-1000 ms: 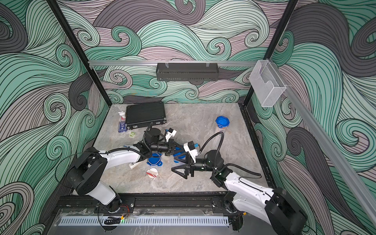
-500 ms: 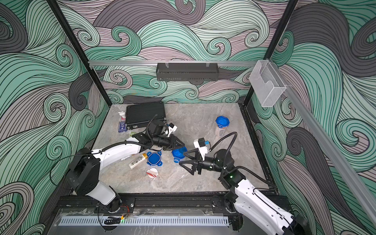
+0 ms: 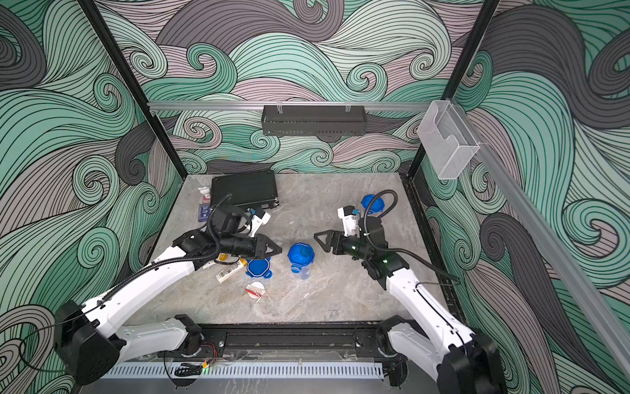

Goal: Take out toiletry kits
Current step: Adjust the container at the center of the board.

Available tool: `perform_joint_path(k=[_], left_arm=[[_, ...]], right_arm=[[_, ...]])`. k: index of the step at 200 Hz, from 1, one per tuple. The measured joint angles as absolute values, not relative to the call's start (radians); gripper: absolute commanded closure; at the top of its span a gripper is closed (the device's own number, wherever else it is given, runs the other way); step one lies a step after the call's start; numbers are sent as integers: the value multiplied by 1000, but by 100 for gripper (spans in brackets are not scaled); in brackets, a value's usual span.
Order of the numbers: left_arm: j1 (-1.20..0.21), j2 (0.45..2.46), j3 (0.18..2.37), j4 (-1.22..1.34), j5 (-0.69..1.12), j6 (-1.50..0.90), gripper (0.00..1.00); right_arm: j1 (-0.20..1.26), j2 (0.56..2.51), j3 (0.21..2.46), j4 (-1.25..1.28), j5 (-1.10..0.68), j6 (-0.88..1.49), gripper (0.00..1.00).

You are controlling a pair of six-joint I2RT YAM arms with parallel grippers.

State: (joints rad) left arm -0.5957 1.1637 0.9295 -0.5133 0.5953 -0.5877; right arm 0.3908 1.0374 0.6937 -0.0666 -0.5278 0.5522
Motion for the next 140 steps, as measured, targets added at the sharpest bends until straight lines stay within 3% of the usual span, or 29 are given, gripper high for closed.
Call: perform_joint_path(k=[43, 140], left_arm=[[-631, 1167, 741, -497, 611, -599, 84], [-662, 1459, 772, -213, 661, -658, 90]], right_arm=[[448, 1148, 743, -162, -523, 524, 34], [554, 1198, 765, -186, -540, 504, 36]])
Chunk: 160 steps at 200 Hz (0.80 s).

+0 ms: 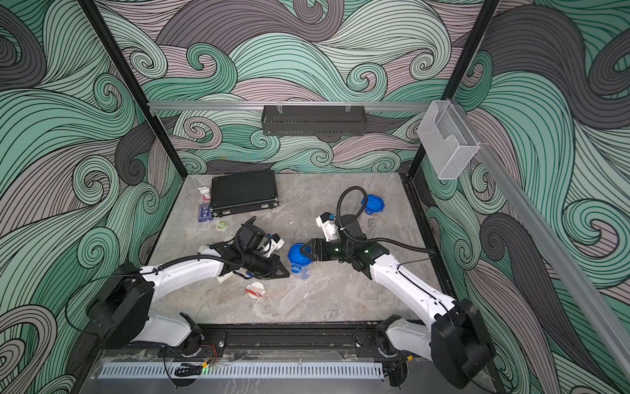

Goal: Take out toiletry kits
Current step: Adjust the container at the center of the board.

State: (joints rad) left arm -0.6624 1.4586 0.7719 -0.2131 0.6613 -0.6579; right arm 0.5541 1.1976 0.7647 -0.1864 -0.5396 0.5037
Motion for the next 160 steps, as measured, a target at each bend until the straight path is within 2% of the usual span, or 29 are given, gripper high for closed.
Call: perform_joint_path(k=[94, 160], left_arm=[[-613, 1544, 906, -252, 654, -626, 87], [-556, 1563, 935, -306, 655, -582, 80]], right_arm=[[569, 1123, 678, -195, -581, 486, 36], [574, 1111, 643, -138, -636, 489, 35]])
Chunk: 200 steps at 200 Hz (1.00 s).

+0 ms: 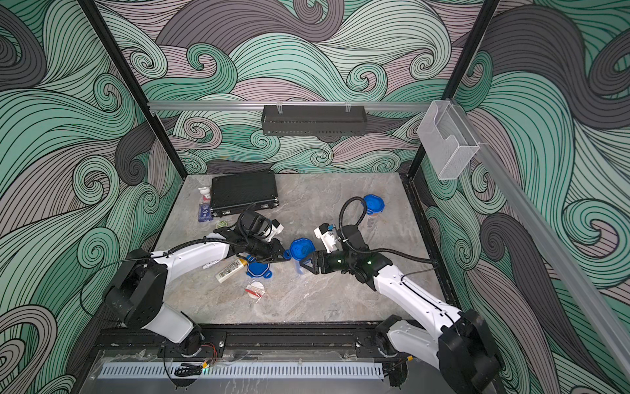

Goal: Take out toiletry kits
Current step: Adjust the container at the center of the board.

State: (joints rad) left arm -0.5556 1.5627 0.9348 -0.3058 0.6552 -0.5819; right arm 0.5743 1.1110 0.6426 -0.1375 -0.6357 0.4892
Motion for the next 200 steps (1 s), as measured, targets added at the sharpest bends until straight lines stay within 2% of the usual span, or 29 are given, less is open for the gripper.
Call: perform_joint_path(k=[46, 86, 114, 161, 200], left_arm=[[-524, 1531, 935, -384, 633, -563, 79], [-471, 1316, 935, -479, 610, -545, 79], [-480, 1221, 938, -392, 658, -644, 80], [-633, 1369, 1013, -187, 686, -889, 89], [-661, 1502, 1049, -78, 682, -1000, 94]], right_arm=[[575, 1111, 643, -136, -634, 473, 34], [575, 1041, 538, -54, -627, 464, 31], [575, 981, 464, 7, -606, 472, 27], [575, 919, 419, 92, -537, 450, 28], [574, 928, 367, 113, -496, 436, 28]])
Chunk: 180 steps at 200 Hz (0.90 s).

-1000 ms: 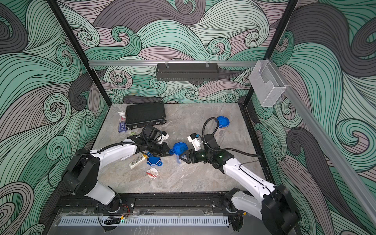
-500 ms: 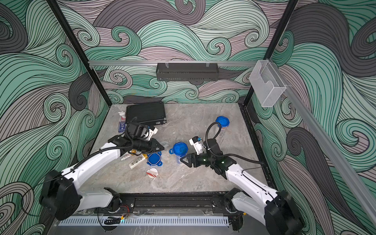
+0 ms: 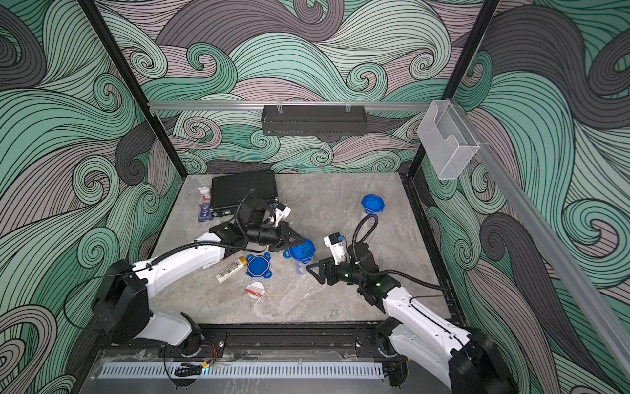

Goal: Take out toiletry kits
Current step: Unfasten the latch on the container.

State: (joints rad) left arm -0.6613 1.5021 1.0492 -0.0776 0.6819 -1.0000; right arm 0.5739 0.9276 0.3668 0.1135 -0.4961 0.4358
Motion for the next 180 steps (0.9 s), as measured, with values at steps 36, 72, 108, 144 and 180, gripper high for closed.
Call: perform_joint_path(k=[36, 72, 108, 144, 180], left_arm=[[-665, 1591, 1049, -17, 682, -1045, 94], [-665, 1629, 1046, 30, 685, -1060, 86], [-669, 1638, 1037, 71, 694, -1068, 67], [-670, 1620, 1049, 85, 699, -1052, 35], [-671, 1604, 1053, 94, 706, -1044, 17]], right_arm=[[574, 889, 355, 118, -489, 428, 28], [574, 875, 351, 124, -488, 427, 28], [574, 875, 351, 124, -488, 427, 28], [574, 875, 351, 124, -488, 427, 27], [574, 862, 351, 124, -488, 427, 27]])
